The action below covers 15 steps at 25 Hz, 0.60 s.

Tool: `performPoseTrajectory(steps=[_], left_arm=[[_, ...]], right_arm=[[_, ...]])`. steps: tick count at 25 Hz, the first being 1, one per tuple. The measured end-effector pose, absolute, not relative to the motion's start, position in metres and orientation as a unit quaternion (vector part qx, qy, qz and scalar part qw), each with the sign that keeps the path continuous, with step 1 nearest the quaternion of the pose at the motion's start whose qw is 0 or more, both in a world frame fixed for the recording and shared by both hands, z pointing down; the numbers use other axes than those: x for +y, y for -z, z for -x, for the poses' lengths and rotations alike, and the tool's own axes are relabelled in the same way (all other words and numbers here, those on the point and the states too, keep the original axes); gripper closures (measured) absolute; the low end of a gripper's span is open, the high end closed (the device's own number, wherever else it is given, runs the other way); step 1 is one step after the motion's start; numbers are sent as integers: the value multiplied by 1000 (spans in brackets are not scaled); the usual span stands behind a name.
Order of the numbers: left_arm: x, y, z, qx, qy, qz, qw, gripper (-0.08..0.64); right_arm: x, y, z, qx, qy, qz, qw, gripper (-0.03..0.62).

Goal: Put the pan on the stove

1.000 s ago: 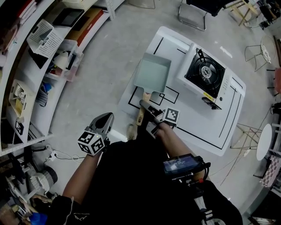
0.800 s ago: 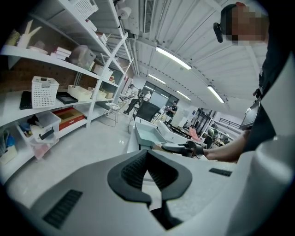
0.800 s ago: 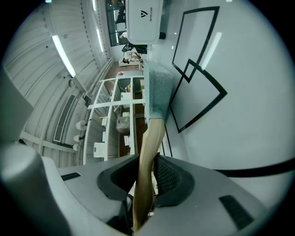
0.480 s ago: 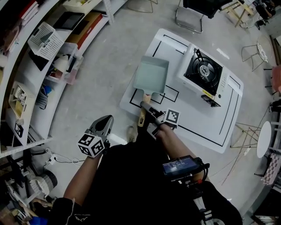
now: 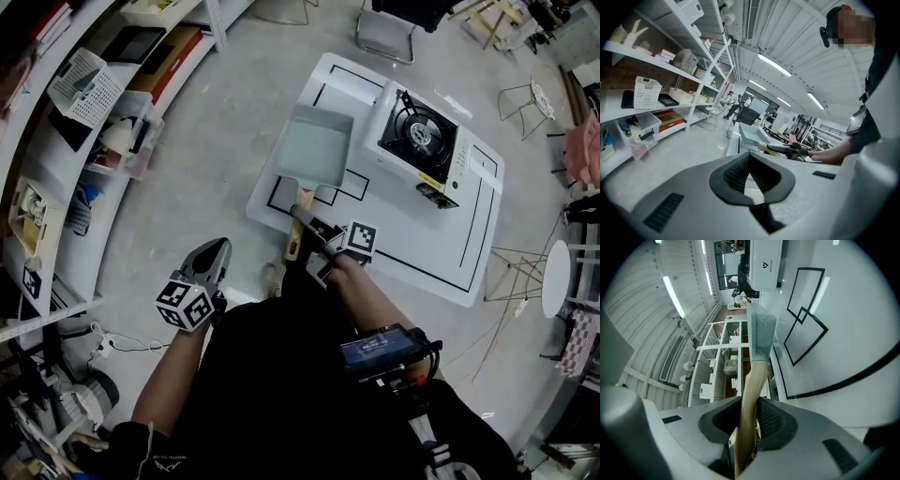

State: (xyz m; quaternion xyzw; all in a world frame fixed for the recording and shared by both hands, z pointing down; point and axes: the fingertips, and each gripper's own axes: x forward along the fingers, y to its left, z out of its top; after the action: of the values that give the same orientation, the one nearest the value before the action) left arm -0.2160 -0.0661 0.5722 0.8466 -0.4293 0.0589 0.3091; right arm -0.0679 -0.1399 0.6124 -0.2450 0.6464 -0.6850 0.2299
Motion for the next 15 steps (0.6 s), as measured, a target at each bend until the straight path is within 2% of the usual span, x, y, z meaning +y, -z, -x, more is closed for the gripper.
performPoseTrajectory(steps=[15], left_arm=[[-49, -559, 210, -398, -48, -872, 281, 551]], right_arm=[[-99, -575, 70, 670, 657, 256, 234, 480]])
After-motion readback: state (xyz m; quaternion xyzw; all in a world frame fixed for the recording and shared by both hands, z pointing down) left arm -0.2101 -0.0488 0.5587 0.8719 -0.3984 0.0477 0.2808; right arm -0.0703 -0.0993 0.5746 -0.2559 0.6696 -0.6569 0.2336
